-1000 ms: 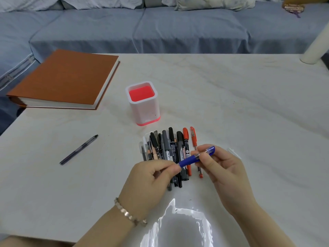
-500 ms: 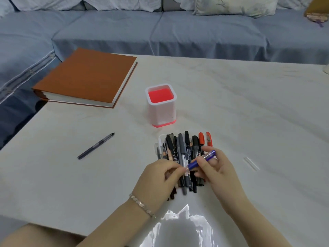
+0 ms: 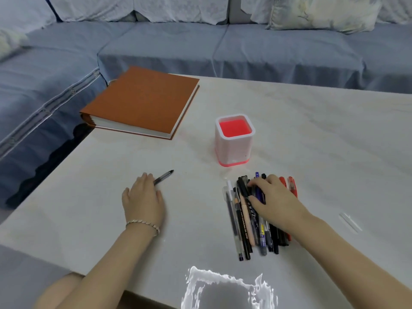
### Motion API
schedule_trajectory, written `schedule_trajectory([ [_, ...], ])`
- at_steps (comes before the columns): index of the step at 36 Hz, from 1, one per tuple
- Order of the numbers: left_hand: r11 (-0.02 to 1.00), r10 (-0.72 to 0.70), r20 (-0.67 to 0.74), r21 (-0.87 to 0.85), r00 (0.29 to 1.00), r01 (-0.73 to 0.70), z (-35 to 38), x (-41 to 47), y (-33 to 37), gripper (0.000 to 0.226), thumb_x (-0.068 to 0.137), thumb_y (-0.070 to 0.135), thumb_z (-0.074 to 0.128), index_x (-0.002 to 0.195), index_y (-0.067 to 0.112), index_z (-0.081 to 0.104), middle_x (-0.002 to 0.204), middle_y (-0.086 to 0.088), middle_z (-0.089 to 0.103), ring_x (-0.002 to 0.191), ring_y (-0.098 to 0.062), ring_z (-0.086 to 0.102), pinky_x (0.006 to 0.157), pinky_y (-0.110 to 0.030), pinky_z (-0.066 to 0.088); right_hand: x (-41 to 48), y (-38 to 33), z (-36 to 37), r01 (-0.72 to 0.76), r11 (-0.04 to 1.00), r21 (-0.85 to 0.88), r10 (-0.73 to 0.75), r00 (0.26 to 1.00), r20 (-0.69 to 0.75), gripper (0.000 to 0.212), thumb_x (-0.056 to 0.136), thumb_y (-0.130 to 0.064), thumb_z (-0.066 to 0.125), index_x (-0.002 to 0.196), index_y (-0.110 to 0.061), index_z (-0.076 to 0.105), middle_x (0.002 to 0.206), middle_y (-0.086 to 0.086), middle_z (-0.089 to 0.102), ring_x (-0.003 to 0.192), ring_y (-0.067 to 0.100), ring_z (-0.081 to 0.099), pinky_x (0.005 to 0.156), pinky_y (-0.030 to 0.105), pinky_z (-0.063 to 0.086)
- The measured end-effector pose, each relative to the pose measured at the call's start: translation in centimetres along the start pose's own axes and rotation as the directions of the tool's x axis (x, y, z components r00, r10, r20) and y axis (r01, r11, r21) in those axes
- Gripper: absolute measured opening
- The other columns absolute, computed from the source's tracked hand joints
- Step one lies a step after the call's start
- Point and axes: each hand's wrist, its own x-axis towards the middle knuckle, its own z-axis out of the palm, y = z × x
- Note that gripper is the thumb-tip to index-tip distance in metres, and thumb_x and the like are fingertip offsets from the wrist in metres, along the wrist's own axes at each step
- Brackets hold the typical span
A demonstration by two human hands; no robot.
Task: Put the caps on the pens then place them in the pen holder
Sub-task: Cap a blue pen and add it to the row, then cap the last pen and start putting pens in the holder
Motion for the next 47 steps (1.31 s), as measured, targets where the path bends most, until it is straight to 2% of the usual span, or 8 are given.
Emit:
schedule_trajectory([
  [8,0.995,0.094,0.030,0.034,0.995,-0.095,0.5,-0.3,0.9,0.020,0.088,0.009,0.048,0.101,0.001,0.062,0.098,-0.019,0.058,0.093,-0.037,0.049,0.070,-0.037,0.033,-2.5,1.5,-0.1,0.077,0.989,0.124,-0.061,0.990,-0.128,0.030,0.089,-0.024,0.053,0.118,-0.027,0.056,0.100,-0.005,0.047,0.085,0.009,0.048,0.077,0.009,0.028],
  [13,0.952,0.140,0.065,-0.285,0.988,-0.116,-0.3,-3.3,4.0,0.024,0.092,0.014,0.041,0.108,0.007,0.057,0.103,-0.009,0.048,0.082,-0.025,0.053,0.068,-0.028,0.036,-5.1,4.0,-0.8,0.023,0.982,0.188,0.014,0.980,-0.197,0.020,0.087,-0.014,0.055,0.104,-0.021,0.064,0.090,-0.010,0.052,0.080,-0.002,0.050,0.073,-0.001,0.032],
  [18,0.861,0.296,0.058,-0.447,0.953,-0.241,-1.5,-6.6,7.5,0.018,0.091,0.015,0.044,0.104,0.012,0.056,0.094,0.001,0.047,0.076,0.003,0.046,0.065,-0.002,0.033,-7.5,8.1,-2.1,-0.158,0.974,0.160,0.193,0.954,-0.231,0.022,0.086,-0.009,0.055,0.104,-0.015,0.064,0.101,-0.004,0.052,0.096,0.013,0.052,0.084,0.013,0.031],
  [26,0.805,0.411,0.087,-0.502,0.908,-0.316,-2.0,-9.1,11.6,0.021,0.090,0.020,0.047,0.108,0.022,0.058,0.087,0.021,0.049,0.079,0.003,0.050,0.067,0.002,0.034,-9.1,13.6,-3.4,-0.438,0.891,0.124,0.455,0.862,-0.223,0.035,0.087,-0.023,0.058,0.119,-0.011,0.056,0.119,0.010,0.050,0.117,0.029,0.045,0.099,0.033,0.034],
  [32,0.798,0.422,0.145,-0.528,0.895,-0.291,-2.2,-9.6,13.0,0.018,0.090,0.022,0.048,0.104,0.028,0.058,0.080,0.015,0.055,0.069,0.001,0.051,0.059,-0.009,0.038,-8.7,14.0,-2.7,-0.401,0.909,0.113,0.416,0.876,-0.244,0.023,0.087,-0.023,0.058,0.105,-0.010,0.063,0.092,-0.002,0.046,0.105,0.025,0.048,0.083,0.026,0.034],
  [37,0.772,0.434,0.193,-0.584,0.880,-0.252,-2.8,-10.1,14.0,0.029,0.089,0.017,0.050,0.079,0.043,0.046,0.058,0.010,0.054,0.059,0.011,0.051,0.057,-0.003,0.038,-9.3,12.2,-2.6,-0.273,0.925,0.266,0.342,0.903,-0.261,0.022,0.089,-0.034,0.053,0.078,-0.017,0.064,0.074,-0.007,0.056,0.075,0.011,0.050,0.062,0.016,0.028],
  [43,0.753,0.435,0.215,-0.619,0.874,-0.223,-2.9,-10.4,14.4,0.029,0.088,0.014,0.052,0.081,0.041,0.050,0.064,0.002,0.058,0.056,0.007,0.053,0.052,-0.004,0.038,-10.5,8.7,-3.2,-0.176,0.634,0.753,0.441,0.882,-0.164,0.010,0.087,-0.013,0.058,0.079,-0.011,0.064,0.062,-0.002,0.062,0.047,-0.001,0.056,0.052,0.003,0.041],
  [47,0.730,0.447,0.226,-0.651,0.865,-0.207,-3.0,-10.7,14.5,0.016,0.088,0.015,0.052,0.091,0.030,0.057,0.066,0.002,0.058,0.053,0.006,0.052,0.048,-0.005,0.038,-11.2,6.7,-3.7,0.018,0.466,0.885,0.395,0.890,-0.226,0.016,0.081,0.008,0.058,0.072,-0.005,0.058,0.070,-0.003,0.066,0.060,0.007,0.067,0.062,0.009,0.050],
])
